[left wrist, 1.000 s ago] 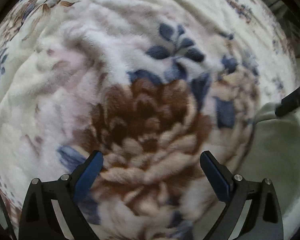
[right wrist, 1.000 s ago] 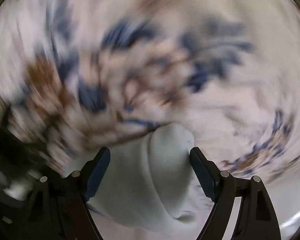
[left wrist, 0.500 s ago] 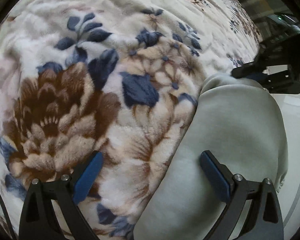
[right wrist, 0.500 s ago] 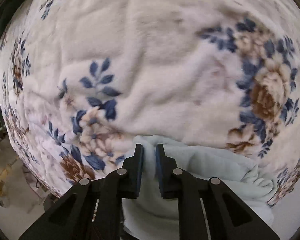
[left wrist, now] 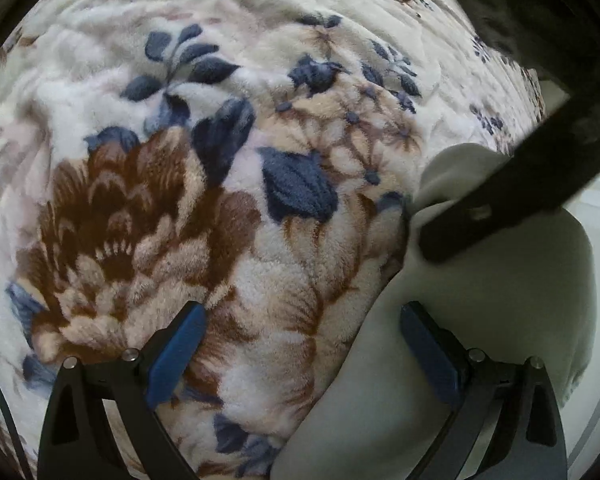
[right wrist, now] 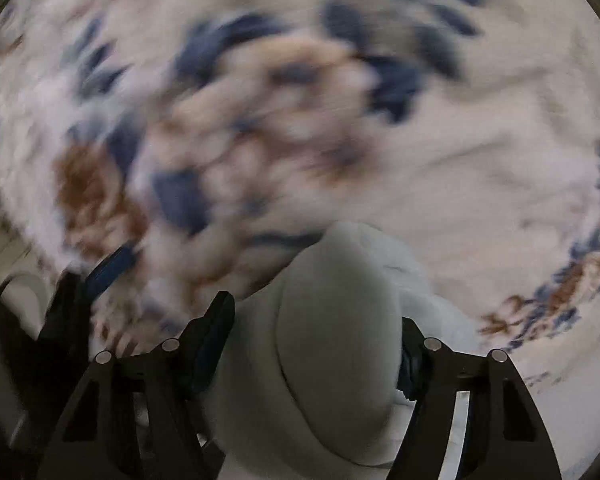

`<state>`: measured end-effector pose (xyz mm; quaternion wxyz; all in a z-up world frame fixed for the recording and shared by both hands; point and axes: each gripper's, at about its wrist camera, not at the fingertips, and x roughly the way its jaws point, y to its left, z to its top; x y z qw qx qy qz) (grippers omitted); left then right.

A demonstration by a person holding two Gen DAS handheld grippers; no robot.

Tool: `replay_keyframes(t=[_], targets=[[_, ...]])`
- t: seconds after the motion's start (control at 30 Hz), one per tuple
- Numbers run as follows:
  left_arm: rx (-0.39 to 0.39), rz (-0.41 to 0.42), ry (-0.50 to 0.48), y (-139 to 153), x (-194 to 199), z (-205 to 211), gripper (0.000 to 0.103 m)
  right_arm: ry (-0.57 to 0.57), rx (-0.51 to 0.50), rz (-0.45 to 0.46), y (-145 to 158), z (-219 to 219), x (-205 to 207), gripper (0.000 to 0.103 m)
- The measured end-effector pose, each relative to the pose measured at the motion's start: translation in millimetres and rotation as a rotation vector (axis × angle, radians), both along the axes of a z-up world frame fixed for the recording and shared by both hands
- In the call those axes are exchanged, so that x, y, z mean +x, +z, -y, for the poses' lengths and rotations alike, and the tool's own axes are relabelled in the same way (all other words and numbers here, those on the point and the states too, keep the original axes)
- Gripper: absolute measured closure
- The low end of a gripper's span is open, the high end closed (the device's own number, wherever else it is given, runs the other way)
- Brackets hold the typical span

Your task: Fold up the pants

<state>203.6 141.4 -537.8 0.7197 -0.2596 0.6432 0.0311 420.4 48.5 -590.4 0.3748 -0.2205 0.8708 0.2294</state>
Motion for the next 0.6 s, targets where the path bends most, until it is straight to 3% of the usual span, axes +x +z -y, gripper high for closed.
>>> replay_keyframes(t=[0.07,0.17,0.23,0.33,0.5,0.6], targets=[[-0.002,-0.002,0.013,-1,0,-1,0.003,0.061,0.008,0.011,12,0,9,0.031],[-0.007,-0.01,0.025,-4,-3,-2,0.004,0.252,0.066,0.135,49,-15,21,0.03],[-0.01,-0.016,0.023,-5,-4,-7,0.004,0.286,0.111,0.094,59,-25,16,0.029],[0.001,-0.021,0.02,-3,-2,-8,0.004,0.48,0.111,0.133,49,-46,-17,0.029],[-0.003,-0.033,0.025,-2,-12,-12,0.004,0.641,0.066,0.125,27,-53,-49,0.028],[-0.001,-0.035,0.026,-4,-15,-14,0.004,0.719,0.056,0.164,26,-63,-76,0.052]])
